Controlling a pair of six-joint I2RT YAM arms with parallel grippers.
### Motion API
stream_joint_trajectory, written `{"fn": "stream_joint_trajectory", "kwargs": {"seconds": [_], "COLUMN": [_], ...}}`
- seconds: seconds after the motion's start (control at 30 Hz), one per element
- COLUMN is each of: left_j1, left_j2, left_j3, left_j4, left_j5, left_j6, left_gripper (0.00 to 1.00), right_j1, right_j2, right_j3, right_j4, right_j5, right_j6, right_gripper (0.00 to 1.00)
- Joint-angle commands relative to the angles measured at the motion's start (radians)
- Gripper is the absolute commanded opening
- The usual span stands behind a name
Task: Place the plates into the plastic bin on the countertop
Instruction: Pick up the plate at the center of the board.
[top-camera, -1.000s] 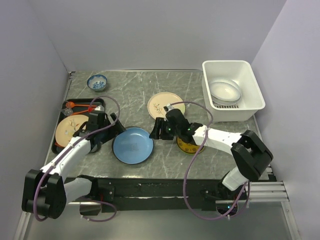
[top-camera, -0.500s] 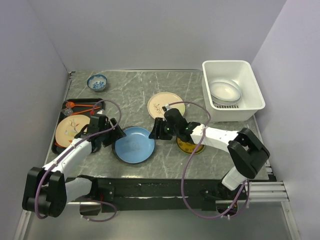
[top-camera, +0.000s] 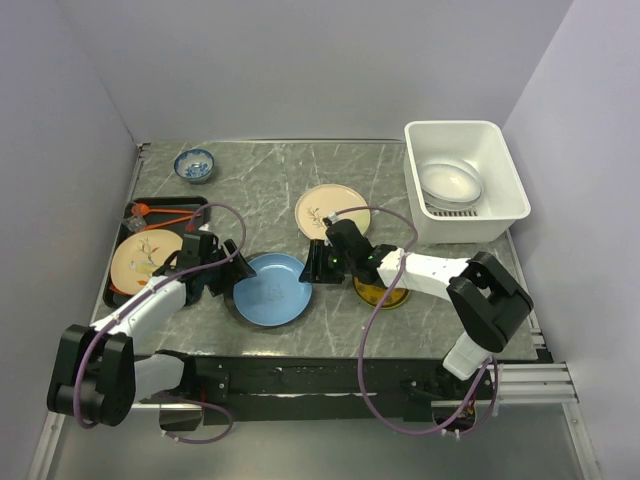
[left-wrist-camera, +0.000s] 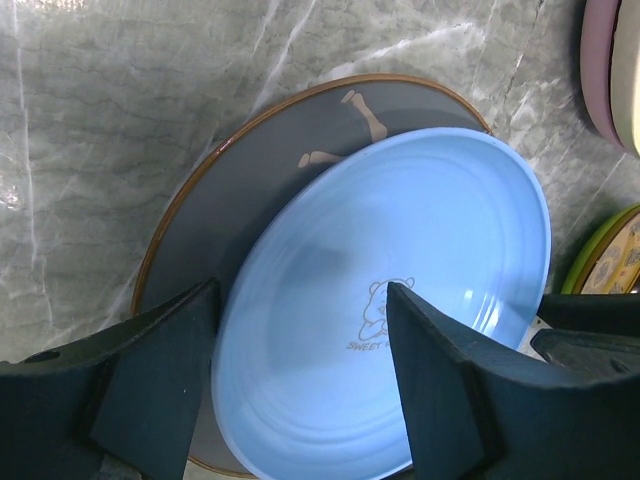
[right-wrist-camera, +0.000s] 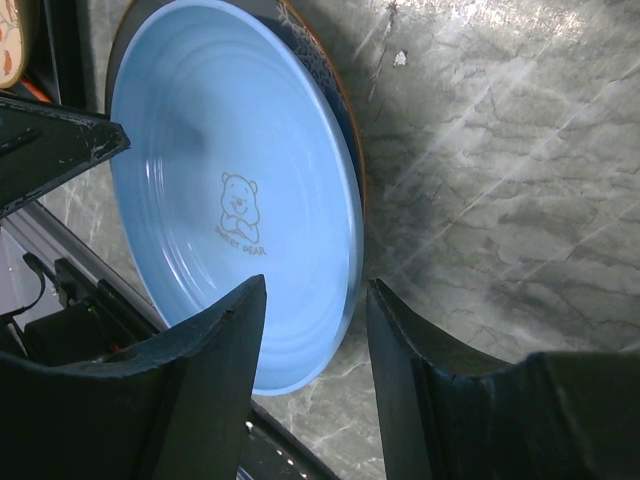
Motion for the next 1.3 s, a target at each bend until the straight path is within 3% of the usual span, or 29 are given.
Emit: {"fn": "stream_joint_trajectory", "kwargs": {"seconds": [0.0,0.3,0.4,0.43,0.53,0.63,1.27], "left_j1": [0.002,0.002,0.002,0.002,0.002,0.002,0.002], "left_j2": [-0.003,0.0,-0.002,-0.003,-0.011,-0.015,-0.1], "left_j3": [0.005,0.01,0.016,0.018,0.022,0.028,0.05], "left_j4": [0.034,0.04,0.035,0.032,0.026,0.022,0.014], "left_j5": [0.028,0.039,0.036,0.031,0.028,0.025,0.002], "left_j6": [0.02,0.023,0.024,0.026,0.024,0.026,0.014], "left_gripper": [0.72,0.71,0.72,0.72,0.73,0.75,0.86], "right_j1": [0.005,0.006,0.005,0.005,0.003,0.006,-0.003], "right_j2": [0.027,0.078,0.064,0.056,0.04,0.033,-0.04], "right_j3": [0.038,0.035,0.017,0.012,0.01,0.012,-0.014], "right_j4": [0.004,0.047,0.067,0.07,0.063,0.06,0.024], "right_j5": [-0.009,-0.062,-0.052,-0.049,-0.03,-0.025,-0.009], "right_j6": [-0.012,-0.002,-0.001,0.002,-0.002,-0.004,-0.019], "right_gripper": [0.52,0.49,0.37,0.27,0.13,0.06,0.01]}}
